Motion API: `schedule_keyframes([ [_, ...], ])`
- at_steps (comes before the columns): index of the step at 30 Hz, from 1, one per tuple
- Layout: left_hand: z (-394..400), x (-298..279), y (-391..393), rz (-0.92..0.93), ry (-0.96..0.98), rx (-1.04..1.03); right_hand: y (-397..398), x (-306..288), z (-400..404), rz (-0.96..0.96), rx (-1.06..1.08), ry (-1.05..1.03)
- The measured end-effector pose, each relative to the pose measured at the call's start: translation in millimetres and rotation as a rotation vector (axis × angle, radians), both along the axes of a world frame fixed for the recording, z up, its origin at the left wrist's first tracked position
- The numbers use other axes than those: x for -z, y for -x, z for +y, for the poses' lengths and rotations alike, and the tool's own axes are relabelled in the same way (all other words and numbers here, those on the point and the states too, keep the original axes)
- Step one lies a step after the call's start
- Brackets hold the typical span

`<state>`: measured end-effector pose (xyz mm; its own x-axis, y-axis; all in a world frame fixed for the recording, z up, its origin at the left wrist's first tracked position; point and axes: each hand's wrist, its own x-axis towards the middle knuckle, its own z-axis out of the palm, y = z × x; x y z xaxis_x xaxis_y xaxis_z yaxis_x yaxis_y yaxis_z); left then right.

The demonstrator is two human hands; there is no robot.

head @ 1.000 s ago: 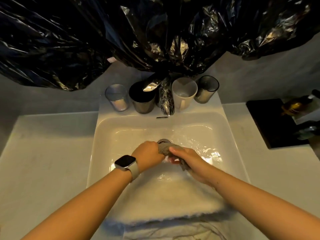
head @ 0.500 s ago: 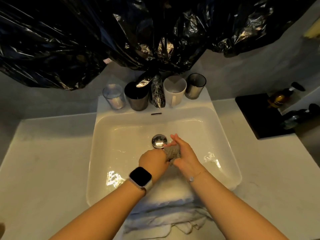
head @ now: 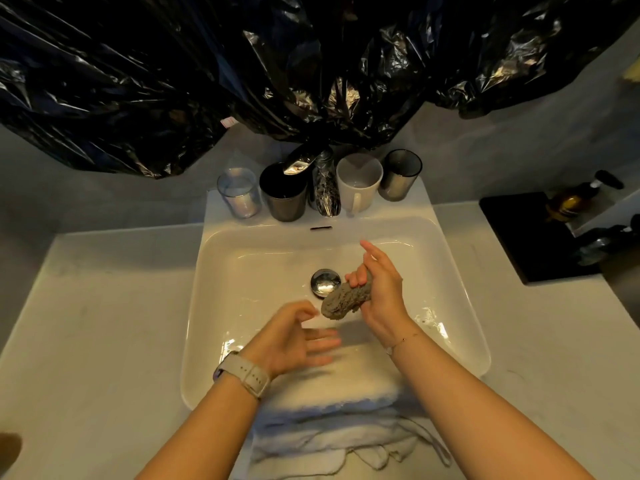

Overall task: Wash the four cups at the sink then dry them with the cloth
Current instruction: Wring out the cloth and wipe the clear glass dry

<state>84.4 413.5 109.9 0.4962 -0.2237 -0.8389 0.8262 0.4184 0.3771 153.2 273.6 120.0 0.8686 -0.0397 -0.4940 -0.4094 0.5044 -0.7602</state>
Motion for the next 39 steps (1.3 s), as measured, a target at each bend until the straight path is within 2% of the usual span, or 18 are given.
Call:
schedule_keyframes([
  [2, -3.6, -11.3, -7.9, 0.08, 0.34, -0.25, 8.5, -12.5, 2.8, -0.136, -0.124, 0.061],
  [4, -14.1, -18.7, -21.7, 0.108, 0.488, -0.489, 19.4, -20.6, 8.4, -0.21, -0.193, 0.112],
  [5, -20.7, -24.2, -27.7, 0.118, 0.487, -0.585, 25.2, -22.1, 10.4, -0.216, -0.204, 0.114],
  [8, -34.4, -27.2, -41.2, 0.154, 0.325, -0.797, 34.0, -23.7, 16.5, -0.129, -0.154, 0.064],
  [10, -35.8, -26.0, -44.2, 0.172, 0.308, -0.911, 30.5, -16.2, 22.8, -0.001, -0.068, 0.116],
  [13, -36.8, -15.3, -47.5, 0.106, 0.277, -1.034, 15.6, 1.7, 31.6, 0.264, -0.043, 0.356],
  [14, -37.9, -9.6, -49.0, 0.081, 0.247, -1.058, 13.6, 5.0, 33.1, 0.328, -0.046, 0.295],
  [16, -40.8, -6.6, -50.3, 0.007, 0.201, -1.068, 5.3, 1.1, 29.5, 0.433, -0.13, 0.195],
  [18, -45.4, -5.2, -49.8, -0.069, 0.141, -1.054, -0.3, -3.5, 29.6, 0.501, -0.322, 0.329],
  [19, -48.2, -6.4, -48.8, -0.11, 0.12, -1.027, -3.0, -12.7, 30.8, 0.572, -0.351, 0.348],
  [21, -51.5, -4.9, -46.7, -0.182, 0.089, -0.983, -8.3, -3.9, 25.5, 0.47, -0.668, 0.561],
  [23, -51.7, -0.4, -45.1, -0.242, 0.051, -0.935, -8.8, 0.8, 18.4, 0.426, -1.029, 0.874],
  [25, -50.6, 5.2, -43.2, -0.279, 0.013, -0.89, -9.6, -5.4, 20.7, 0.359, -1.205, 1.01],
  [31, -48.6, 11.2, -32.4, -0.371, -0.045, -0.791, -1.6, 0.6, 21.7, 0.334, -1.421, 1.113],
  [38, -45.1, 9.8, -16.1, -0.371, -0.068, -0.747, 11.1, 7.0, 21.3, 0.163, -1.631, 1.255],
  [39, -45.1, 9.3, -14.4, -0.368, -0.069, -0.747, 11.5, 8.3, 21.4, 0.152, -1.605, 1.274],
])
